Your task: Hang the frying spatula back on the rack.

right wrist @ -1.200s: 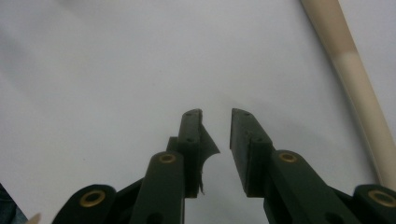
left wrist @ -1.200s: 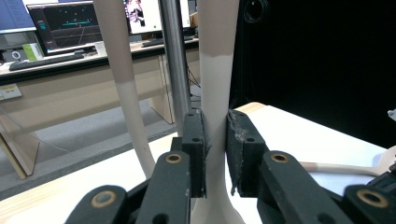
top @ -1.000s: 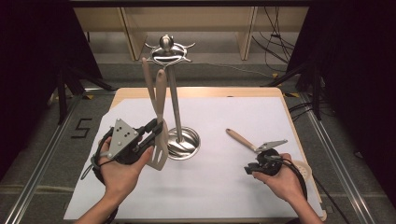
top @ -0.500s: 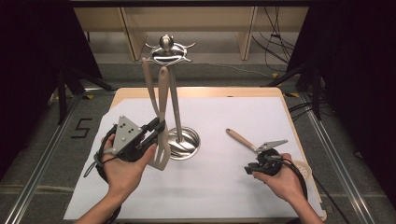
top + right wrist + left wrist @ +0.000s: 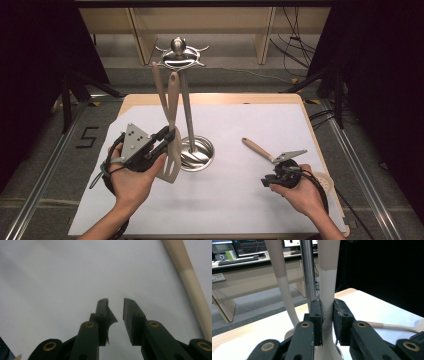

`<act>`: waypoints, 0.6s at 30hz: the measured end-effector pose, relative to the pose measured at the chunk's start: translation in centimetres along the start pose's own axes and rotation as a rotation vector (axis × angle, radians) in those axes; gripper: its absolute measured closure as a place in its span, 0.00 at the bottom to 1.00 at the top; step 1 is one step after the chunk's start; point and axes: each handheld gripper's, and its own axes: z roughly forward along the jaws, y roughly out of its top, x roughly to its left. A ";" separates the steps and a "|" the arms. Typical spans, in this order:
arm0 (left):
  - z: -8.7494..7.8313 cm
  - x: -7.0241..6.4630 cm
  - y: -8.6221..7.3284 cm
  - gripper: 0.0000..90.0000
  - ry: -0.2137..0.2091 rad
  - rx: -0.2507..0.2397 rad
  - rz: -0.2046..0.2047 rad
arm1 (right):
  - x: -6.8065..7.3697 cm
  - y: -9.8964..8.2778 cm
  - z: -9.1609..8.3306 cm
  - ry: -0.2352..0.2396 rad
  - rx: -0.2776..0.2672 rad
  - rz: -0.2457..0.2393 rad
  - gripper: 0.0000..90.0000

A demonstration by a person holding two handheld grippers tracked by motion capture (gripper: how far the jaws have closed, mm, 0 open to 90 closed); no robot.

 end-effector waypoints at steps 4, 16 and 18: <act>0.3 0.0 0.2 0.87 0.005 0.004 -0.001 | -0.1 0.0 0.0 -0.002 -0.001 -0.004 0.83; 1.0 0.2 0.1 0.86 0.013 0.021 0.007 | 0.1 0.0 -0.2 0.004 0.015 0.018 0.83; 1.1 0.4 0.2 0.86 0.022 0.020 0.026 | 0.1 0.0 -0.2 0.004 0.014 0.017 0.82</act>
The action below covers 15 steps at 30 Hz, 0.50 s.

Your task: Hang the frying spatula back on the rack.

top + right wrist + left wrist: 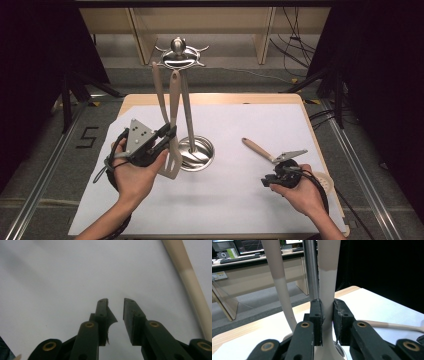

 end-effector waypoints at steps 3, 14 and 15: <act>0.1 0.0 -0.1 0.86 -0.012 0.004 -0.013 | -0.1 0.0 0.0 0.000 -0.006 -0.006 0.82; 0.0 0.1 -0.3 0.84 -0.052 -0.004 -0.009 | -0.1 -0.1 0.0 -0.008 -0.023 -0.011 0.80; -0.1 0.1 -0.4 0.83 -0.056 -0.010 -0.013 | -0.1 -0.1 0.0 -0.007 -0.024 -0.010 0.80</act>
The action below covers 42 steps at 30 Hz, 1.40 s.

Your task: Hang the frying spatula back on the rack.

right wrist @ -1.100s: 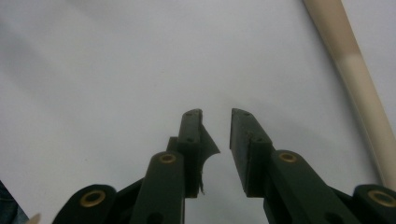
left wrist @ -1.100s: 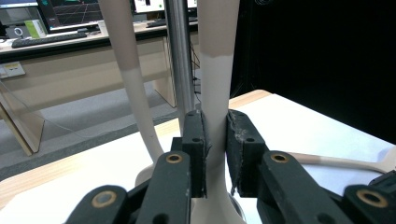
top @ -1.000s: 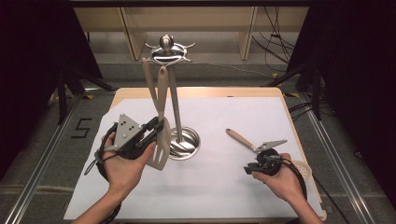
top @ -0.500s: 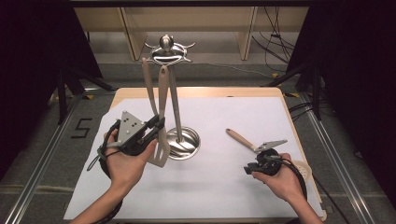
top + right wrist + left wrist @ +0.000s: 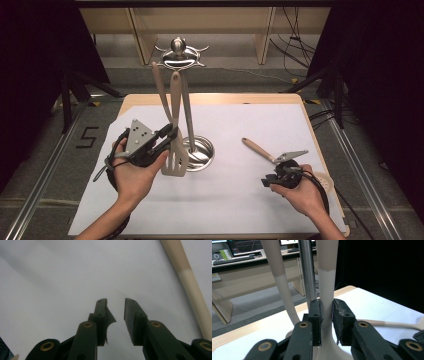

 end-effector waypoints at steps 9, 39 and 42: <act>-1.4 0.4 0.0 0.84 -0.023 -0.033 -0.024 | 0.0 0.0 0.0 -0.003 0.000 0.004 0.80; -3.0 0.4 4.3 1.00 0.011 -0.359 0.019 | 0.2 -0.4 0.1 -0.002 -0.012 0.016 0.81; -3.0 0.2 4.9 1.00 0.012 -0.370 0.024 | 0.2 -0.4 0.1 -0.001 -0.013 0.023 0.81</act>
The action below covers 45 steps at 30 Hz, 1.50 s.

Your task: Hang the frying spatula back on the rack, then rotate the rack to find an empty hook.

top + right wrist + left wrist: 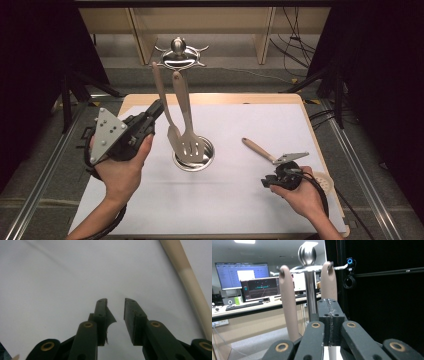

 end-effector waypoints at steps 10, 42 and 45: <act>0.7 -0.4 1.1 1.00 0.001 -0.038 0.013 | 0.0 0.1 0.2 0.002 -0.006 -0.008 0.81; 4.2 -1.5 2.6 1.00 -0.032 -0.076 0.031 | 0.2 0.4 0.7 0.011 -0.006 -0.022 0.82; 4.4 -1.6 2.8 1.00 -0.034 -0.072 0.038 | 0.2 0.4 0.7 0.011 -0.004 -0.017 0.82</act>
